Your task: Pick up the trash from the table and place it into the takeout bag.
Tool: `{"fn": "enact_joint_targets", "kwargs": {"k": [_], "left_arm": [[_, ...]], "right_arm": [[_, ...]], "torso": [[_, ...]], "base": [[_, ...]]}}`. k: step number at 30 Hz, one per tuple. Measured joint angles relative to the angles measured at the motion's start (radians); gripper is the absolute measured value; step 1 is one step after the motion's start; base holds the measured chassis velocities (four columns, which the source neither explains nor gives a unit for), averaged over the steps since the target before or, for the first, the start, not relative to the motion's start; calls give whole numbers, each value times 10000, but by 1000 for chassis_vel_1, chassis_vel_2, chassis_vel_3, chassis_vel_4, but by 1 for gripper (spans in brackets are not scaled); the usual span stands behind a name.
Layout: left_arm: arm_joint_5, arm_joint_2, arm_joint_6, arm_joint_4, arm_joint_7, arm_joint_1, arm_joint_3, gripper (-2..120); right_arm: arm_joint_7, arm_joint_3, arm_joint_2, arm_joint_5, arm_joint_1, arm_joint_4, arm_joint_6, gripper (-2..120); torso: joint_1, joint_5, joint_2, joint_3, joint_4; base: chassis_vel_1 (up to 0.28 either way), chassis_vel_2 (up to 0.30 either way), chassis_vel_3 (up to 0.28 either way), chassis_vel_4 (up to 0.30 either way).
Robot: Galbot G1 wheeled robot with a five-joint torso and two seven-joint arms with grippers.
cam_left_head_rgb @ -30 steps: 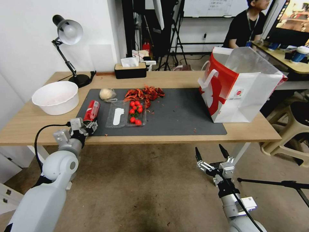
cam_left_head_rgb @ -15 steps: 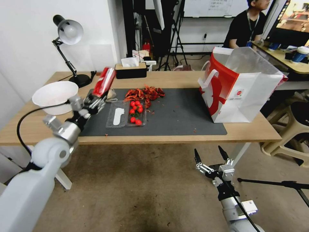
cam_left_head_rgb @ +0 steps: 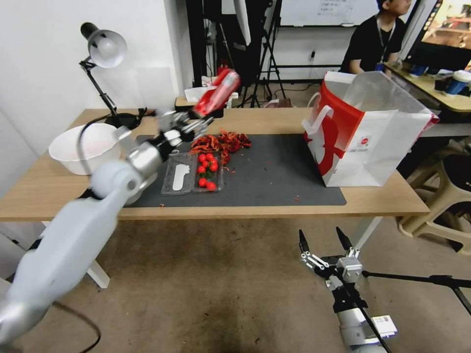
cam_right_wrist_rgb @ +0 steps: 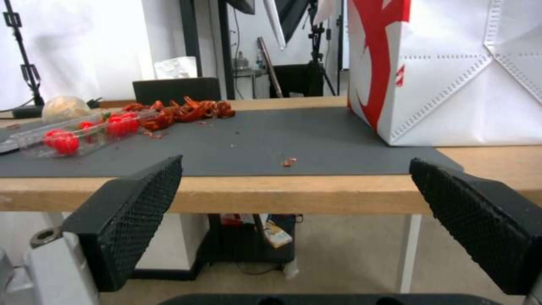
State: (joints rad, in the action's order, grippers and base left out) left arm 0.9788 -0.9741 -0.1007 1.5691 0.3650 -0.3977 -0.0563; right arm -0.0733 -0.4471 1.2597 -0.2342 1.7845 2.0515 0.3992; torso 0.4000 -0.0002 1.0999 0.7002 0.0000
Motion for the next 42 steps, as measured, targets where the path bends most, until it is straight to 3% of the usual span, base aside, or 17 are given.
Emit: {"fn": "enact_joint_targets", "kwargs": {"k": [2, 5, 6, 10, 17, 18, 19, 20, 21, 24, 32, 42], "left_arm": [[2, -294, 34, -373, 52, 570, -327, 53], [-27, -1488, 56, -1563, 159, 2050, -1033, 53], [-27, -1488, 56, -1563, 159, 2050, -1033, 53], [-293, -2735, 102, -2765, 411, 3140, -1563, 53], [-580, -3633, 290, -4020, 1046, 4043, -2203, 53], [-649, -3904, 362, -4390, 1225, 4318, -2476, 53], [-851, -4788, 579, -5504, 1504, 4965, -2961, 53], [-941, -5286, 705, -6099, 1574, 5210, -3123, 53], [-941, -5286, 705, -6099, 1574, 5210, -3123, 53], [-1226, -6233, 889, -7051, 1779, 5581, -3402, 53], [-1810, -6433, 1039, -7772, 1915, 5892, -3613, 53], [-2176, -6395, 1077, -7983, 2039, 5904, -3848, 53]], "right_arm": [[16, -32, 37, 9, 39, 0, 46, 100], [41, -104, 98, 31, 121, 1, 121, 100], [41, -104, 98, 31, 121, 1, 121, 100], [54, -220, 110, 39, 156, 75, 157, 100], [96, -406, 95, 6, 232, 65, 268, 100], [113, -457, 91, -29, 250, 26, 309, 100], [162, -554, 82, -130, 295, -92, 416, 100], [176, -558, 87, -146, 298, -165, 468, 100], [176, -558, 87, -146, 298, -165, 468, 100], [193, -514, 130, -159, 296, -264, 532, 100], [221, -546, 32, -261, 313, -359, 627, 100], [251, -588, -31, -356, 302, -481, 686, 100]], "torso": [[0, 6, 0, 0, -1], [0, 6, 0, -1, -5], [0, 6, 0, -1, -5], [0, 5, 0, -1, -1], [0, 4, 0, -2, 3], [1, 3, 0, -1, 2], [0, 5, 1, -2, 1], [0, 4, 0, -2, -1], [0, 4, 0, -2, -1], [1, 7, 0, -2, -7], [0, 1, 0, -2, 4], [1, 2, 1, -2, 0]], "base": [[0, 0, 0, 0], [0, 0, 0, 0], [0, 0, 0, 0], [0, 0, 0, 0], [0, 0, 0, 0], [0, 0, 0, 0], [0, 0, 0, 0], [0, 0, 0, 0], [0, 0, 0, 0], [0, 0, 0, 0], [0, 0, 0, 0], [0, 0, 0, 0]]}}
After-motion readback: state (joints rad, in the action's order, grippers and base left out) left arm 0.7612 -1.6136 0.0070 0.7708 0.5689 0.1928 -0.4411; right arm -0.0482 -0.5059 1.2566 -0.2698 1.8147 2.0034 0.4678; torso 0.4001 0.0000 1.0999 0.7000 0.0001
